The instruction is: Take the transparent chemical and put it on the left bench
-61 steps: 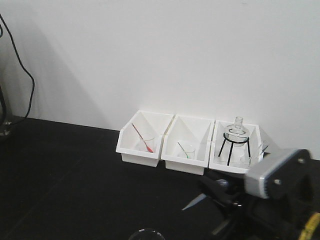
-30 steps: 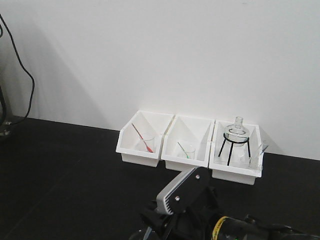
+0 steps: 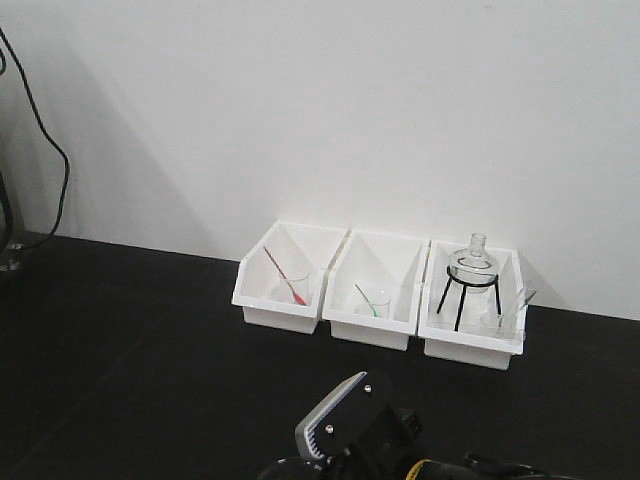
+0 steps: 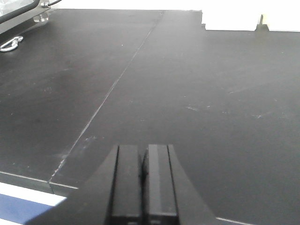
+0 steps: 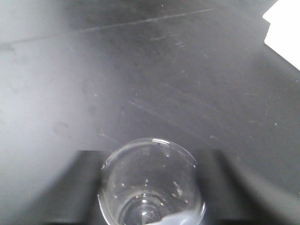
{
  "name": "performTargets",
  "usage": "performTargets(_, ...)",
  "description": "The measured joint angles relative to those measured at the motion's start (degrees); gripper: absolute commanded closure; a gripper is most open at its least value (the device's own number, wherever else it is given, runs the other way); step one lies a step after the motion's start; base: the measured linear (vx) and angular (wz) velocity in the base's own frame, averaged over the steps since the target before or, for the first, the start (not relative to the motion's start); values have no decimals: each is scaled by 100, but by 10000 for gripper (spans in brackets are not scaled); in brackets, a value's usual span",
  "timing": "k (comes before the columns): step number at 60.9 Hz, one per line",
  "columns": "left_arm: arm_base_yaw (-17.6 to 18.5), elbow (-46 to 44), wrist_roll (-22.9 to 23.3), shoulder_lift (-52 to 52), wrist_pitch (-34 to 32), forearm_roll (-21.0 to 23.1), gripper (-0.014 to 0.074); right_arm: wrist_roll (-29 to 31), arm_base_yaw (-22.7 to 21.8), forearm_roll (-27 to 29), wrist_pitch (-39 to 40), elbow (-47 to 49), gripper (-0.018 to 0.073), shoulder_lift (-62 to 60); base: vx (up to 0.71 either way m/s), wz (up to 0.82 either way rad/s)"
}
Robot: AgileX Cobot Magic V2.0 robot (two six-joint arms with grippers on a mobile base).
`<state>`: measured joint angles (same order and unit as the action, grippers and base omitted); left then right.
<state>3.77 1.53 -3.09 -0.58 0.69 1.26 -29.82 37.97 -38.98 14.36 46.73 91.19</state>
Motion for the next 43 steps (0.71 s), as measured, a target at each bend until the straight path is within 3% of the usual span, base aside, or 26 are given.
performTargets(12, 0, 0, 0, 0, 0, 0, 600, -206, 0, 0, -465, 0, -80, -638, 0, 0)
performTargets(22, 0, 0, 0, 0, 0, 0, 600, -503, 88, 39, -1619, 0, -32, -1882, 0, 0)
performTargets(43, 0, 0, 0, 0, 0, 0, 600, -550, 903, 258, -3617, 0, 26, -3889, 0, 0)
